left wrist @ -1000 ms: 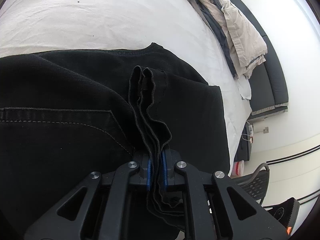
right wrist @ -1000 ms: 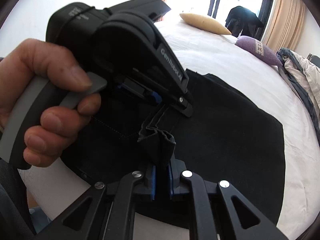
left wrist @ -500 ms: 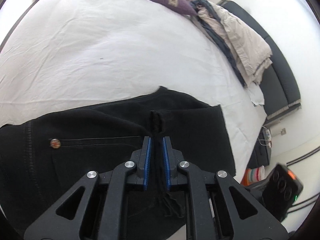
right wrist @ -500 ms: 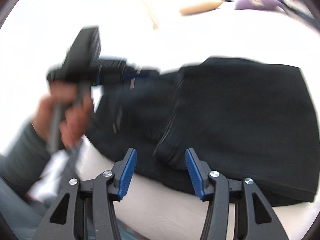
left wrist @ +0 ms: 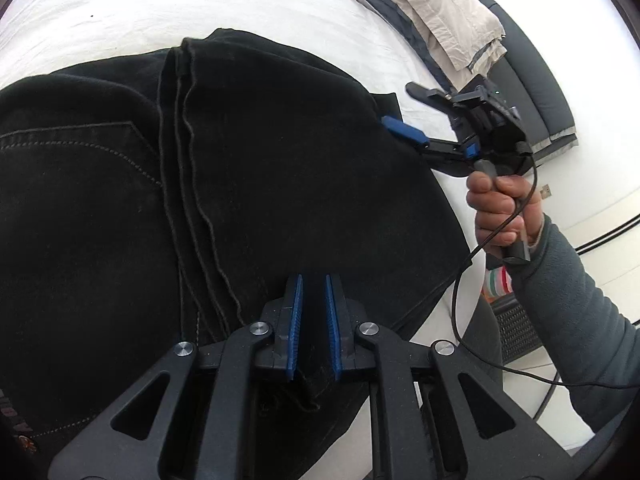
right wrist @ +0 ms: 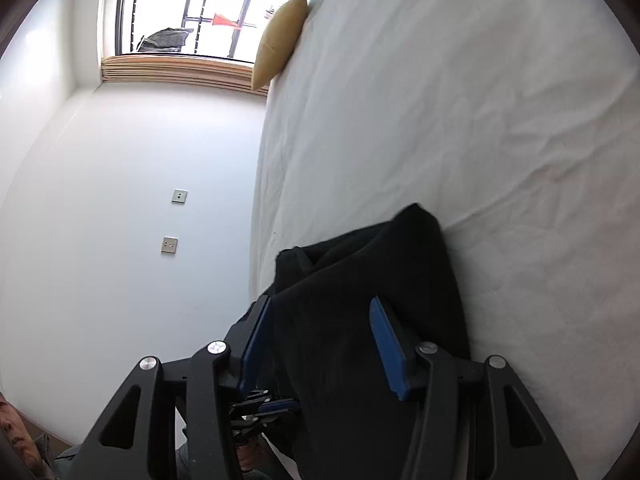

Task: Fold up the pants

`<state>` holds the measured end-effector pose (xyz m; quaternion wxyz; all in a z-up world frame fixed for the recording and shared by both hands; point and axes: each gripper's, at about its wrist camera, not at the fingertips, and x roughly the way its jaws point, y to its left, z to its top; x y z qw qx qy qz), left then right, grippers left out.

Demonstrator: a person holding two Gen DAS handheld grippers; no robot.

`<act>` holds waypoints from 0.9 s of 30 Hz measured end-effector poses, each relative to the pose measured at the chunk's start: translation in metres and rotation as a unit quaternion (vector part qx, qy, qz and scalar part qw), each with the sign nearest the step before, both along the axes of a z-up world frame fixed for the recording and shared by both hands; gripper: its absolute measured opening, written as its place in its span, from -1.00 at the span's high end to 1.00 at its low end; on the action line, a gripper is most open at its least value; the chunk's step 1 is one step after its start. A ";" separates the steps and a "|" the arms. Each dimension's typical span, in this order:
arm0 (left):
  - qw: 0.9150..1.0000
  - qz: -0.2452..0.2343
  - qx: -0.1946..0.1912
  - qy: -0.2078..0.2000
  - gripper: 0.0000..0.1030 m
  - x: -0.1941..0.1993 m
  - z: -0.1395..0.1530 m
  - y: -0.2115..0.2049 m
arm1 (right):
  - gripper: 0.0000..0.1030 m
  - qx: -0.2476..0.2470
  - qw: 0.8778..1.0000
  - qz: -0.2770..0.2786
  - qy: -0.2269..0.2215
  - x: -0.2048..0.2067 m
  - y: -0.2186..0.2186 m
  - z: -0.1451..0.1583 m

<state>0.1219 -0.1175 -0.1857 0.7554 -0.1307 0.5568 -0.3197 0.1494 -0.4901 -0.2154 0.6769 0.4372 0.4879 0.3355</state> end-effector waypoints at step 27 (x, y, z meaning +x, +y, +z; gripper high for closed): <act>0.973 0.211 -0.004 -0.096 0.78 -0.110 0.054 0.129 | -0.13 -0.003 0.997 0.041 -0.061 -0.164 0.089 0.056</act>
